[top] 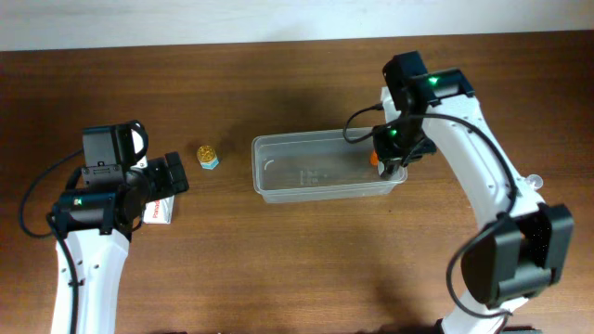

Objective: Pack container
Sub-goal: 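Lower the dark bottle into the container and open the right gripper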

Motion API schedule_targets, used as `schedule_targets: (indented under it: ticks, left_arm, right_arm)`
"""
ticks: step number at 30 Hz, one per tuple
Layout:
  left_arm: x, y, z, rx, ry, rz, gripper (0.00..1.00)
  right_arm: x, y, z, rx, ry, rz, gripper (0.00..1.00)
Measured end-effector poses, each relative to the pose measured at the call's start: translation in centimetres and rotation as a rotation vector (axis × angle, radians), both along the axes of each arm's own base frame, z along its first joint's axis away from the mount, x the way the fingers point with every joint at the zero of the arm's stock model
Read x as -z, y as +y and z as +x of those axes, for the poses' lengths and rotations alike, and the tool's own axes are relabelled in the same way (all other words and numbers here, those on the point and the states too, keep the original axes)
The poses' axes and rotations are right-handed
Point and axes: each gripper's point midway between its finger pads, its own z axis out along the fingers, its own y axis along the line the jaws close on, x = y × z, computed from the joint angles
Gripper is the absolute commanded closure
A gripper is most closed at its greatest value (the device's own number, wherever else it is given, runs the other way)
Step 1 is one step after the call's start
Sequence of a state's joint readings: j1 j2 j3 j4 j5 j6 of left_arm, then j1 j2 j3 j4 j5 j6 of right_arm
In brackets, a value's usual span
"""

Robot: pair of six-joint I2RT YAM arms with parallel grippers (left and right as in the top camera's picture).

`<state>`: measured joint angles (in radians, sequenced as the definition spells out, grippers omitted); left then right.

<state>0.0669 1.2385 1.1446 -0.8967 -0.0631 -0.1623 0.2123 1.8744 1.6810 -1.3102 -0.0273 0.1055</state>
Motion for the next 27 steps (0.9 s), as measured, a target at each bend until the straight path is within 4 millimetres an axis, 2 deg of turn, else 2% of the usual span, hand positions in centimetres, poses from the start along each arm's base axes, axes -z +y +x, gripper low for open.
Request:
schedule_targets:
  ticks: [8,10,13,15,27]
  left_arm:
    - [0.0,0.0,0.0,0.0,0.0,0.0,0.01]
    - [0.0,0.0,0.0,0.0,0.0,0.0,0.01]
    - [0.0,0.0,0.0,0.0,0.0,0.0,0.01]
    - [0.0,0.0,0.0,0.0,0.0,0.0,0.01]
    - [0.0,0.0,0.0,0.0,0.0,0.0,0.01]
  right_arm:
    - [1.7,0.2,0.9,0.0,0.011,-0.002,0.82]
    - [1.7,0.2,0.9,0.0,0.012,-0.003,0.71]
    - [1.8,0.2,0.9,0.0,0.013,-0.004,0.66]
    - [1.8,0.2,0.9,-0.001,0.013,-0.003,0.59]
    - [1.8,0.2,0.9,0.0,0.013,-0.003,0.59]
